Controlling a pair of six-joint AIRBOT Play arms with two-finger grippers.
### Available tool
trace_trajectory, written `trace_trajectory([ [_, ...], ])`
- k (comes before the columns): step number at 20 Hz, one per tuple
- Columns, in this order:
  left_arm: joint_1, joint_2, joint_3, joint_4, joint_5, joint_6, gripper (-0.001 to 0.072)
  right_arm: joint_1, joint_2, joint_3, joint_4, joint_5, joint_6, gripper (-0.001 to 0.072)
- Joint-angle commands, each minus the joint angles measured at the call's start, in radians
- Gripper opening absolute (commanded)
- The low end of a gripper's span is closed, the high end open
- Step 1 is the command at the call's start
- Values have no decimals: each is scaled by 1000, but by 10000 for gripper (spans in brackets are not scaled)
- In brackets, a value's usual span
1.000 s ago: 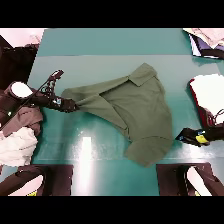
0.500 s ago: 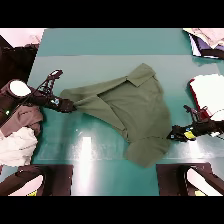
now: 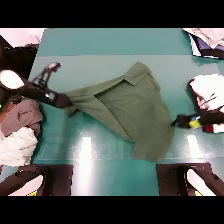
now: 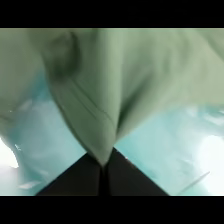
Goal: Fold the shirts.
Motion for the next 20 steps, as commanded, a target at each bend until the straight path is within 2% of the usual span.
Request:
trace_trajectory([
  [1,1,1,283,175,-117,-11,27,-57,98,262,1,-58,73,18],
  [6,1,1,846,222,-127,-78,27,-113,97,779,1,-105,96,18],
  [9,1,22,1086,222,-93,-108,26,-113,58,1070,-1,-96,97,18],
  [13,1,164,1092,222,41,-126,26,-113,-5,1372,-3,-66,97,18],
  [15,1,224,1092,222,89,-131,26,-113,-14,1446,-4,-72,97,18],
  [17,1,258,1096,214,106,-148,26,-113,-3,1461,-4,-78,97,18],
  [20,1,270,1088,183,73,-156,26,-114,64,1341,-20,-130,98,16],
])
